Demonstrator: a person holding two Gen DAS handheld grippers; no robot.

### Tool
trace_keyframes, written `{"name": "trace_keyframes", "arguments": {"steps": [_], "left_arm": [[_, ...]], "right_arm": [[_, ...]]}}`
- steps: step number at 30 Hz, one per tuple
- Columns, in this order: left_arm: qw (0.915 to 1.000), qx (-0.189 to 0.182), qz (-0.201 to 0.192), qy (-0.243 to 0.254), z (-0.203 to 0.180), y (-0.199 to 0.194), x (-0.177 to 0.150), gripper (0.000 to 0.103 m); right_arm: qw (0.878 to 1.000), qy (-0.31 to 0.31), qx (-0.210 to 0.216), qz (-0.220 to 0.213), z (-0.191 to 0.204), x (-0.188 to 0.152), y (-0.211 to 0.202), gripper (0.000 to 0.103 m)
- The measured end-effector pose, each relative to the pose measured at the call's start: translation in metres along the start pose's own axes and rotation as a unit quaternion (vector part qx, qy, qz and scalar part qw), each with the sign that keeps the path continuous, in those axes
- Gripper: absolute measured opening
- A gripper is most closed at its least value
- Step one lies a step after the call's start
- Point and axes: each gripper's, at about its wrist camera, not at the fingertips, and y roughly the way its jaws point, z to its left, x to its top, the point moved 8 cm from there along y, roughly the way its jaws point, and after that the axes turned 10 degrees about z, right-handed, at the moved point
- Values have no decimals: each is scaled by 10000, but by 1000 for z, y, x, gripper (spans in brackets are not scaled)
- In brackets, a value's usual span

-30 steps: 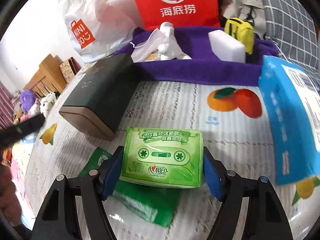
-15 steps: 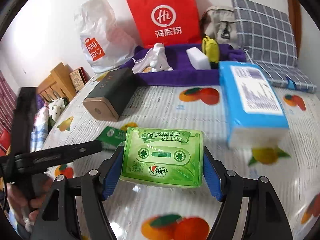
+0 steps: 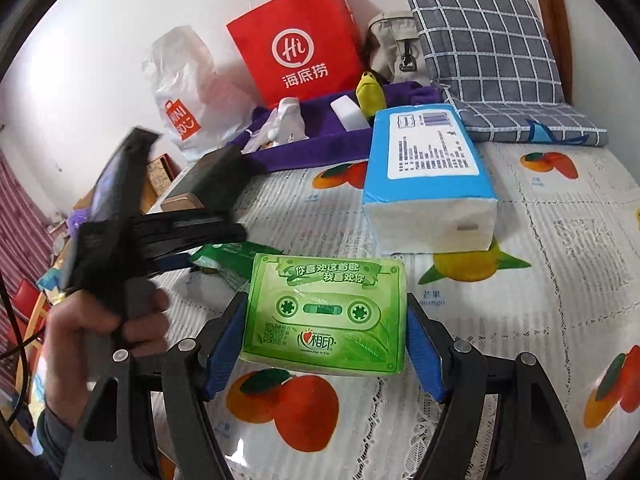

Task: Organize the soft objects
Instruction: 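Grasp the green snack packet with the left tool while the right tool holds the tissue pack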

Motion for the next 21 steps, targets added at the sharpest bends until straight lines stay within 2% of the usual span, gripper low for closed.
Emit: {"name": "trace_keyframes", "arguments": {"steps": [4,9,16,21], "left_arm": [[9990,408,-40,196,-13,5,-2,93],[9982,262,17,534,-23,1,-12,92],[9921,74,254,1224,-17,-19,-56,92],[9929,-30,315,1150,11,-37,-76,92]], "right_arm": [[10000,-54,13,36,-6,-6,-1,73],[9999,-52,-106,-5,-17,-10,-5,73],[9999,4,-70,-113,-18,-13,-17,73],[9998,-50,-3,-194,-10,-16,-28,73]]}}
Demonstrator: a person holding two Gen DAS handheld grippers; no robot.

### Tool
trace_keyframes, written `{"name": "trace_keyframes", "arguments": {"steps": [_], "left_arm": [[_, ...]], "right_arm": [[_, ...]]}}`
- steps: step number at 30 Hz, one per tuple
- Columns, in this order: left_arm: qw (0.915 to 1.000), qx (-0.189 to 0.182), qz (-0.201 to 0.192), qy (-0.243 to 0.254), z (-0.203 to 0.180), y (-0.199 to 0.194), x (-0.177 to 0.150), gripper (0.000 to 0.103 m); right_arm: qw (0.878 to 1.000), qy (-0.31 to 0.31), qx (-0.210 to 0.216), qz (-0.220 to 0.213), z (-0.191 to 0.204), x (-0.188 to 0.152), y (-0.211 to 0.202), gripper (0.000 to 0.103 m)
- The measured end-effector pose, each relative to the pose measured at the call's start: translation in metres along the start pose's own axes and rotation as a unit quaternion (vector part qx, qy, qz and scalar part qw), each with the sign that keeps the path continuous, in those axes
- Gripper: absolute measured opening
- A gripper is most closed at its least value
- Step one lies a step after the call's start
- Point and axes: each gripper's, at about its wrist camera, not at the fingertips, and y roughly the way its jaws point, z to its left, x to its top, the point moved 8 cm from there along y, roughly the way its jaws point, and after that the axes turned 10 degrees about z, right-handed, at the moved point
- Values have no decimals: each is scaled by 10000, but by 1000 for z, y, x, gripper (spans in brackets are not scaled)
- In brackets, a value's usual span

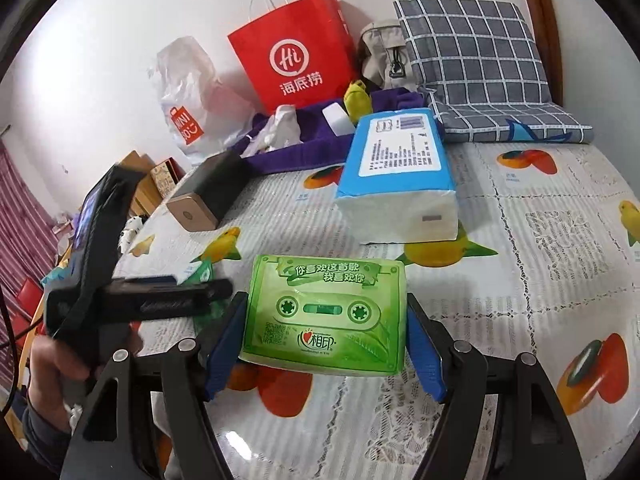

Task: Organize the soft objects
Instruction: 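Grasp the green snack packet with the left tool while the right tool holds the tissue pack, then carry the green packet with the left tool while the right tool carries the tissue pack to the towel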

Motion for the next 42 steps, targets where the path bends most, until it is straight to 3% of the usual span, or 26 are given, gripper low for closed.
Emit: {"name": "trace_keyframes", "arguments": {"steps": [3,5,12,18,22,27,29,33,42], "left_arm": [[9997,-227,-74,-109,9,-12,-12,92],[9997,-189,-99,-114,14,-14,-16,92],[9970,-701,211,-262,-5,2,-28,92],[9977,-580,-100,-331,-19,11,-11,93],[9997,61,-125,203,-34,19,-2,93],[9973,-46,-421,604,-45,6,-7,49],[9971,-130,-400,630,-41,3,-9,42],[9970,-447,-326,547,-30,-5,-19,35],[9952,-794,-453,342,-8,-25,-26,34]], "right_arm": [[10000,-29,-23,-46,4,0,-4,73],[9999,-42,-63,-67,6,0,-8,73],[9997,-16,-137,-183,7,-1,-20,73],[9994,11,-234,-247,4,-2,-29,74],[9992,8,-287,-262,4,-1,-32,74],[9986,9,-432,-297,2,0,-35,74],[9983,20,-523,-274,3,-1,-36,74],[9973,-57,-687,-251,7,-5,-39,73],[9949,-161,-983,-144,19,-10,-39,73]]}}
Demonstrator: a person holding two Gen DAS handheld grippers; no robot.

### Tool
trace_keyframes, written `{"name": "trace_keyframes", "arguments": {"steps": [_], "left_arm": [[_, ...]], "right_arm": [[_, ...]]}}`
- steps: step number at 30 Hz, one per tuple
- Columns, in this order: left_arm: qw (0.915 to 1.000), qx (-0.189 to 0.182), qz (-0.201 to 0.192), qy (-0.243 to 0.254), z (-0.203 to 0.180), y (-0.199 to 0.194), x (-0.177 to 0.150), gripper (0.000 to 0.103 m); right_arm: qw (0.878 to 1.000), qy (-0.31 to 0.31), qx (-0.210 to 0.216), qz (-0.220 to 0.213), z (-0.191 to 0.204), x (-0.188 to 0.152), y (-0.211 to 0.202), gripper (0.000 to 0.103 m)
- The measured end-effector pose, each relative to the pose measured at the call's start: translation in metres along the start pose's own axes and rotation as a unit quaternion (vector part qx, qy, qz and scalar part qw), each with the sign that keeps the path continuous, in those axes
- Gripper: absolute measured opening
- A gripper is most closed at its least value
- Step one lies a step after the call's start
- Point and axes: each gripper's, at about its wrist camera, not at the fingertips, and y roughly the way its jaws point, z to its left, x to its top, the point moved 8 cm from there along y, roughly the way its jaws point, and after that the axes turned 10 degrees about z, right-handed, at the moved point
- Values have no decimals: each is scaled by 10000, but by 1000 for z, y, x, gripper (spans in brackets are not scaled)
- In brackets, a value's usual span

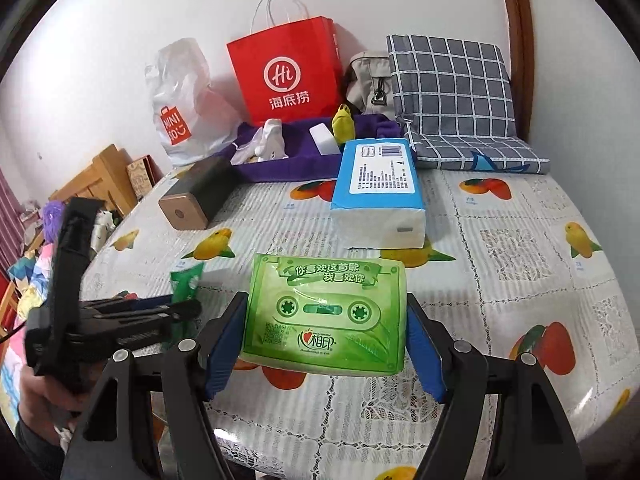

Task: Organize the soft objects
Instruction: 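Carry the green packet with the left tool while the right tool carries the tissue pack to the towel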

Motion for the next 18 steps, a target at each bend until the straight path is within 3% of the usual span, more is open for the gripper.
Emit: {"name": "trace_keyframes", "arguments": {"steps": [11,18], "left_arm": [[9988,-275,-410,-28,9,-39,19,34],[9977,-81,-666,-22,18,-62,32,34]], "right_arm": [[9997,86,-193,-113,2,28,-23,73],[9995,-27,-242,-186,9,47,-30,73]]}}
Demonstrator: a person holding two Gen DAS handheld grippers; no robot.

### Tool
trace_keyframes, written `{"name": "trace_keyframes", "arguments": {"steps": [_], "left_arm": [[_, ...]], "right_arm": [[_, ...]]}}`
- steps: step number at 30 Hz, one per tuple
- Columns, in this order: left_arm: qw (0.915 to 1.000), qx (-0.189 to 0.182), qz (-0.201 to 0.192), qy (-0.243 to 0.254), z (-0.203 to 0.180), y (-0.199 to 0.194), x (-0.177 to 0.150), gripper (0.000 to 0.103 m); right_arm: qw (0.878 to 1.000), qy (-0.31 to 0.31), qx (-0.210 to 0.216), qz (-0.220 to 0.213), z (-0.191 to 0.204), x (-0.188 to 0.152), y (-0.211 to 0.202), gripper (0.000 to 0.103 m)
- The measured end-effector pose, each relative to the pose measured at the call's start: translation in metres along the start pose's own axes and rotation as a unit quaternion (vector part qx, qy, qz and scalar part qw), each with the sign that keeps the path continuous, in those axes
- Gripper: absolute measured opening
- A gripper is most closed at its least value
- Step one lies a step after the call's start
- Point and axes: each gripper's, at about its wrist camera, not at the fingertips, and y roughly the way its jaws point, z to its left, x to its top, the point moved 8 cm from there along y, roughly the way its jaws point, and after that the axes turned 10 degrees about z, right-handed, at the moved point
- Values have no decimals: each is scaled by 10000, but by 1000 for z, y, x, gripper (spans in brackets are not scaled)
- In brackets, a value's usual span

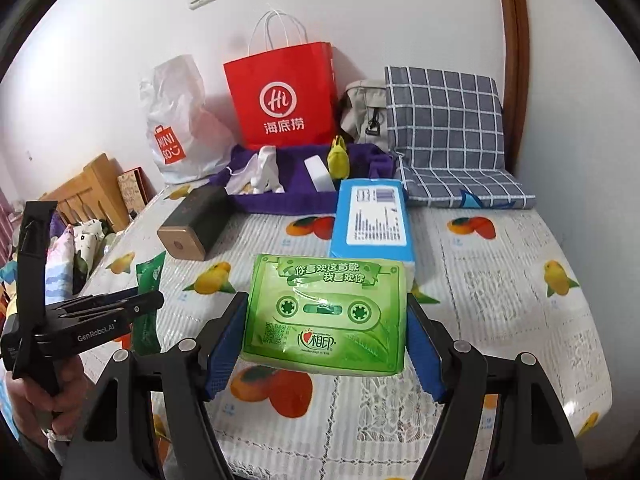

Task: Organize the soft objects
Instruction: 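Carry the green packet with the left tool while the right tool carries the tissue pack to the towel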

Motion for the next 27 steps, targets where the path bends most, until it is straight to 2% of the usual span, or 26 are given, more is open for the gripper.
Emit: {"name": "trace_keyframes", "arguments": {"steps": [10,27], "left_arm": [[9988,331,-325,169,12,-20,38,34],[9975,303,-622,118,28,-38,90,34]], "right_arm": [[9998,-166,-73,-81,11,36,5,73],[9991,-353,-160,-181,16,91,14,73]]}}
